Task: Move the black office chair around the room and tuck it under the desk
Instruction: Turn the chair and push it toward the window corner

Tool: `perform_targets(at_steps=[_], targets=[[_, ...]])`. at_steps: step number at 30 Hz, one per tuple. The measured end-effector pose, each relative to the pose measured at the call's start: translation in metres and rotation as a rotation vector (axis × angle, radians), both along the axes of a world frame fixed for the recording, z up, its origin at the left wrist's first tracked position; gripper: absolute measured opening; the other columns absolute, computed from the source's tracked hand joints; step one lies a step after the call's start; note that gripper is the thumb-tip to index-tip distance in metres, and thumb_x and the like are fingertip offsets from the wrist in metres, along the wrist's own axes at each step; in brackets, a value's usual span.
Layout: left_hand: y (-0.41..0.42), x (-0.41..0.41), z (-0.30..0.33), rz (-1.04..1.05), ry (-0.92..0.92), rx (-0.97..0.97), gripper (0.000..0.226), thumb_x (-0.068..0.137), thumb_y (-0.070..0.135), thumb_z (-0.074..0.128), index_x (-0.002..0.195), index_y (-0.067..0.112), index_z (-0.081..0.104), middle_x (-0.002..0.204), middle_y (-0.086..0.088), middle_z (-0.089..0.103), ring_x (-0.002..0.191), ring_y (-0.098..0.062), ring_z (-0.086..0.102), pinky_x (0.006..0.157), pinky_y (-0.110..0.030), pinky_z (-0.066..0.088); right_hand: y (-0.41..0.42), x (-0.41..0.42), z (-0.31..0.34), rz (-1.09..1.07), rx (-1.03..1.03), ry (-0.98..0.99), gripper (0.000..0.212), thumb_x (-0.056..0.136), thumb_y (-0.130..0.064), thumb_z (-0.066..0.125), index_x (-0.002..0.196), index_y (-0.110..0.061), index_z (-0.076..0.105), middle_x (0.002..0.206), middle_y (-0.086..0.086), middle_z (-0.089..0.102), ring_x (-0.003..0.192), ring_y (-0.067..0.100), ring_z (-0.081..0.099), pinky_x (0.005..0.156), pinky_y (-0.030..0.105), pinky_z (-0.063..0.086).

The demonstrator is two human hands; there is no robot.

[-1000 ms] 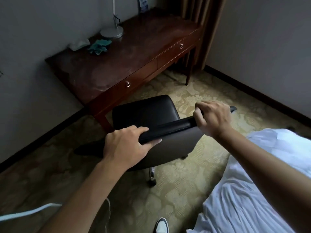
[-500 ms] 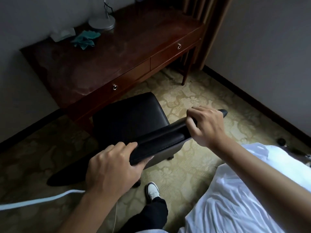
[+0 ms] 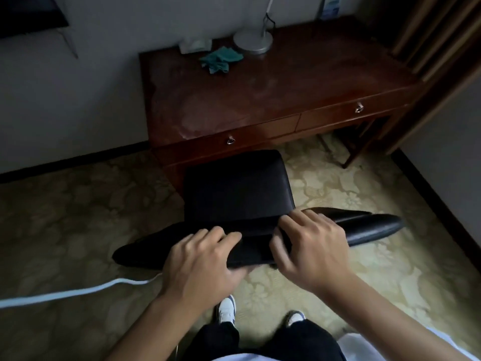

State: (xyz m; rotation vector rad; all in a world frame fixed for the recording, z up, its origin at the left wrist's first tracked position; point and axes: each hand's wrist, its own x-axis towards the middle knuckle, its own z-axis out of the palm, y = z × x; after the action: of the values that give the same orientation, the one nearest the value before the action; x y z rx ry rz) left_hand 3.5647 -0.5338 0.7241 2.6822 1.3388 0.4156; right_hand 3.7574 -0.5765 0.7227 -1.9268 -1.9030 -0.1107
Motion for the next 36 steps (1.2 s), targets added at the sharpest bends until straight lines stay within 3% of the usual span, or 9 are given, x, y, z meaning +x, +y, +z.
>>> perform_targets(at_steps=[5, 7, 11, 14, 17, 22, 29, 36], targets=[[-0.01, 0.017, 0.003, 0.109, 0.042, -0.001, 0.044, 0.069, 0.059, 0.068, 0.097, 0.026, 0.078, 0.076, 0.008, 0.069, 0.069, -0.019, 0.069, 0.056, -0.03, 0.05, -0.004, 0.025, -0.003, 0.219, -0.022, 0.005, 0.039, 0.094, -0.043, 0.041, 0.07, -0.016, 0.056, 0.066, 0.0, 0.05, 0.06, 0.023, 0.047, 0.056, 0.035, 0.039], [-0.015, 0.03, 0.007, 0.141, 0.037, 0.034, 0.043, 0.07, 0.055, 0.062, 0.097, 0.025, 0.079, 0.076, 0.008, 0.069, 0.069, -0.02, 0.07, 0.056, -0.03, 0.05, -0.005, 0.043, 0.002, 0.337, -0.066, -0.005, 0.042, 0.094, -0.049, 0.041, 0.074, -0.016, 0.059, 0.07, -0.001, 0.051, 0.064, 0.022, 0.049, 0.056, 0.034, 0.04], [-0.024, 0.051, 0.007, 0.172, 0.039, 0.053, 0.058, 0.075, 0.073, 0.051, 0.097, 0.027, 0.078, 0.077, 0.01, 0.07, 0.07, -0.015, 0.069, 0.056, -0.029, 0.051, 0.001, 0.09, 0.007, 0.439, -0.174, -0.09, 0.061, 0.091, -0.072, 0.03, 0.085, -0.023, 0.066, 0.073, -0.006, 0.056, 0.069, 0.018, 0.056, 0.057, 0.027, 0.031], [-0.031, 0.07, 0.004, 0.22, 0.03, 0.064, 0.06, 0.075, 0.077, 0.049, 0.096, 0.028, 0.078, 0.075, 0.012, 0.068, 0.069, -0.013, 0.068, 0.056, -0.028, 0.049, 0.005, 0.133, 0.005, 0.471, -0.166, -0.158, 0.07, 0.084, -0.083, 0.03, 0.088, -0.024, 0.068, 0.072, -0.006, 0.059, 0.068, 0.018, 0.057, 0.056, 0.027, 0.033], [-0.027, 0.078, 0.003, 0.232, 0.011, 0.091, 0.058, 0.075, 0.077, 0.054, 0.095, 0.029, 0.078, 0.076, 0.013, 0.068, 0.07, -0.013, 0.069, 0.058, -0.026, 0.05, 0.014, 0.148, 0.001, 0.504, -0.119, -0.163, 0.069, 0.082, -0.083, 0.036, 0.082, -0.021, 0.068, 0.066, -0.005, 0.058, 0.061, 0.019, 0.056, 0.052, 0.027, 0.036], [-0.002, 0.081, 0.007, 0.21, -0.009, 0.109, 0.056, 0.077, 0.078, 0.053, 0.094, 0.03, 0.077, 0.076, 0.013, 0.069, 0.069, -0.012, 0.068, 0.058, -0.026, 0.05, 0.045, 0.149, 0.004, 0.507, -0.007, -0.133, 0.066, 0.083, -0.077, 0.044, 0.064, -0.016, 0.061, 0.054, -0.001, 0.052, 0.048, 0.022, 0.052, 0.051, 0.024, 0.023], [0.024, 0.097, -0.004, 0.194, -0.061, 0.194, 0.059, 0.08, 0.076, 0.055, 0.085, 0.021, 0.077, 0.07, 0.007, 0.067, 0.06, -0.015, 0.067, 0.055, -0.031, 0.055, 0.079, 0.168, 0.008, 0.505, -0.006, -0.156, 0.068, 0.081, -0.078, 0.041, 0.063, -0.016, 0.061, 0.054, -0.002, 0.054, 0.047, 0.02, 0.054, 0.047, 0.022, 0.027], [0.063, 0.121, -0.005, 0.238, -0.039, 0.218, 0.058, 0.076, 0.08, 0.053, 0.083, 0.027, 0.076, 0.069, 0.009, 0.065, 0.06, -0.016, 0.066, 0.05, -0.028, 0.051, 0.124, 0.189, 0.009, 0.509, -0.017, -0.207, 0.073, 0.078, -0.084, 0.035, 0.07, -0.018, 0.064, 0.061, -0.003, 0.058, 0.054, 0.02, 0.057, 0.045, 0.023, 0.033]])
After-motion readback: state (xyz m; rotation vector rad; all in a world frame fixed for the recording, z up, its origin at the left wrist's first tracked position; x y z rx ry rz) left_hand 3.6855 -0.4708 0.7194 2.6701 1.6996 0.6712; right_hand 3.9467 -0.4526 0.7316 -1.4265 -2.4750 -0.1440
